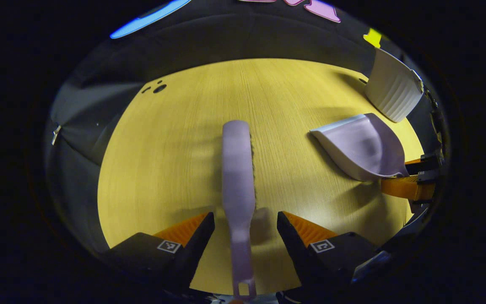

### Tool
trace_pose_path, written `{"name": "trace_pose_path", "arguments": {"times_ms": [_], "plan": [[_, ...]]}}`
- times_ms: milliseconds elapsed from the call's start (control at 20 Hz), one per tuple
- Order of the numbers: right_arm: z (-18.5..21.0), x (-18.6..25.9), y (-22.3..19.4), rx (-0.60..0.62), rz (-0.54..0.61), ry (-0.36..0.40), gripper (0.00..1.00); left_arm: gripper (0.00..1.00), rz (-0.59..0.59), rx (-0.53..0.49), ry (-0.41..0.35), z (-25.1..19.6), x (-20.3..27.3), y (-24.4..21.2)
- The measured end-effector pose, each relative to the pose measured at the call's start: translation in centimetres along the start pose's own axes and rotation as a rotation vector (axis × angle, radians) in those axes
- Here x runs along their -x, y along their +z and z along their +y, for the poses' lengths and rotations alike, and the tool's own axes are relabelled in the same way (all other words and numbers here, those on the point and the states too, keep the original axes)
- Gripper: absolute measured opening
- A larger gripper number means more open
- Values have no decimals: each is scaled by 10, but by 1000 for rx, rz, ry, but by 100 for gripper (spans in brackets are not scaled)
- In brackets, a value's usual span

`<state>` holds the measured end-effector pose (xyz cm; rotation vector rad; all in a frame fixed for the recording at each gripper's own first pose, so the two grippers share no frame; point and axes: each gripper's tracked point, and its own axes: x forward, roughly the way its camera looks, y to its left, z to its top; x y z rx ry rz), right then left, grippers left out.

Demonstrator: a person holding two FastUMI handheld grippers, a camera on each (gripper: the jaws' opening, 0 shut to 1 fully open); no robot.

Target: Pick up the small broom and dustpan from the desktop, sweep the trash into the dustpan with the broom, and then empty the trash into the garbage bin.

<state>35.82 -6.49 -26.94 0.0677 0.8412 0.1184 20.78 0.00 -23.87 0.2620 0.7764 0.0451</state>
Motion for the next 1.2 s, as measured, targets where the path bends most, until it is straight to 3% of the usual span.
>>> {"name": "trace_pose_path", "arguments": {"times_ms": [200,450,600,750,900,1100,1200], "plan": [[-18,61,27,3,-203,-96,100,97,-212,63,-26,0,60,30],[-10,171,77,-7,-525,-124,100,96,-585,78,3,3,176,61],[16,232,86,9,-696,-116,100,96,-777,86,11,-1,244,64],[36,277,80,53,-833,-121,99,96,-860,125,0,-6,290,53],[45,296,66,64,-895,-116,99,96,-922,157,27,-12,320,45],[37,288,36,89,-844,-69,100,96,-876,190,-16,-55,315,22],[35,291,35,111,-852,-41,99,96,-880,194,12,-54,317,23]]}}
